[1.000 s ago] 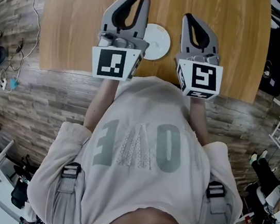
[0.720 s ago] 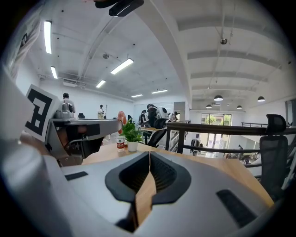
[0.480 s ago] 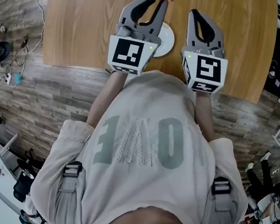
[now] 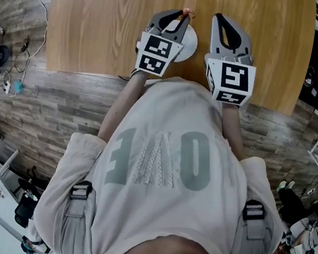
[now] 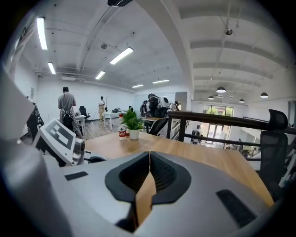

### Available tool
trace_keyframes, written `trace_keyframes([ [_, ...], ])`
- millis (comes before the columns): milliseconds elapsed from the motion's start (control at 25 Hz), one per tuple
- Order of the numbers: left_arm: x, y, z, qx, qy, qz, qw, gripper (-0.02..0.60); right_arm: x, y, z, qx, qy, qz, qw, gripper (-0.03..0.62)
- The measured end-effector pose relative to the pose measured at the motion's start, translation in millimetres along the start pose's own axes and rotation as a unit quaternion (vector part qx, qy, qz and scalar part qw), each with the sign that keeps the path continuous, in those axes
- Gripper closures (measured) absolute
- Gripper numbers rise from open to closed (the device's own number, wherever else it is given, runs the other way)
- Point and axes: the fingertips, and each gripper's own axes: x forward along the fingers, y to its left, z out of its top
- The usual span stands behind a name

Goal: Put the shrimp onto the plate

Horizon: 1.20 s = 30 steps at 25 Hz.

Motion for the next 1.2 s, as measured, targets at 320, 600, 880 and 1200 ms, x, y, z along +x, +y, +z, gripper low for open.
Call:
trace_keyframes([
  [320, 17, -9, -64, -0.036, 0.136, -0.040, 0.9892, 0.518, 9, 13, -4, 0.009, 0.011, 0.010, 1.000, 0.572],
  [600, 17, -9, -106, -0.030, 0.240, -0.044, 0.9692, 0.518, 11, 9, -12, 0.013, 0.023, 0.004, 1.000, 0.572],
  [880, 15, -13, -122, -0.048, 0.276, -0.056, 0.9582, 0.518, 11, 2, -19, 0.011, 0.027, -0.003, 1.000, 0.572],
  [1200, 17, -13, -118, -0.044, 0.267, -0.060, 0.9607, 0.517, 12, 2, -20, 0.010, 0.029, 0.003, 1.000, 0.572],
])
